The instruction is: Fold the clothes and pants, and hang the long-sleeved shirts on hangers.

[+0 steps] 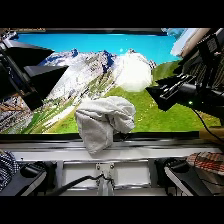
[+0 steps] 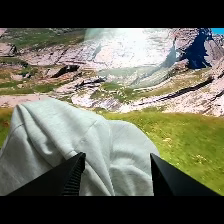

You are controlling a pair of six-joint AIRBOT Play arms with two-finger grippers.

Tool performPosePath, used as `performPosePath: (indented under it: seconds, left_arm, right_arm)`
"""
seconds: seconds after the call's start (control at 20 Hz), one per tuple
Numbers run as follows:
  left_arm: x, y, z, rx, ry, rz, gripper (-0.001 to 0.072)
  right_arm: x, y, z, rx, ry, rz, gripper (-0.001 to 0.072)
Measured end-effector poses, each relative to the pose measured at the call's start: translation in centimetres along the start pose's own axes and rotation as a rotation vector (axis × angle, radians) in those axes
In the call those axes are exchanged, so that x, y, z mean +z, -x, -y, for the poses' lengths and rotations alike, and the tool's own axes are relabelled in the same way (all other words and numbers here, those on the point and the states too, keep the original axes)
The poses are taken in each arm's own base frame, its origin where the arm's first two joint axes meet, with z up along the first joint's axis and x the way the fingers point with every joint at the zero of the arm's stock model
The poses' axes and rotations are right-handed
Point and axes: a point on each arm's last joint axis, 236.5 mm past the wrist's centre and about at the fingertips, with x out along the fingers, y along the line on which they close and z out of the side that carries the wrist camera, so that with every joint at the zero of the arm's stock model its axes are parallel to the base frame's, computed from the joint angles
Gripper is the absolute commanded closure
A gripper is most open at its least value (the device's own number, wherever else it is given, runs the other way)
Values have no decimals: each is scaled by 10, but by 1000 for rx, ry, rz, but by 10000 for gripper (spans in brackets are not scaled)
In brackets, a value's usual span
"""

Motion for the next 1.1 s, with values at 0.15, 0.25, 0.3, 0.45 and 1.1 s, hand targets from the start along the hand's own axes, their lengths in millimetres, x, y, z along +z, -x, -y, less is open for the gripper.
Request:
performPosePath:
  seconds: [0.15, 0.25, 0.3, 0.45, 1.1]
  left_arm:
    - [0, 0, 0, 0, 0, 0, 277]
    - [0, 0, 0, 0, 0, 0, 277]
    - [0, 0, 0, 0, 0, 0, 277]
    - [0, 0, 0, 0, 0, 0, 277]
    - [0, 0, 0, 0, 0, 0, 277]
  right_arm:
    - [0, 0, 0, 0, 0, 0, 239]
    - [0, 0, 0, 0, 0, 0, 239]
    - [0, 0, 0, 0, -1, 0, 239]
    - [0, 0, 0, 0, -1, 0, 239]
    - [27, 2, 10, -42, 0, 115, 239]
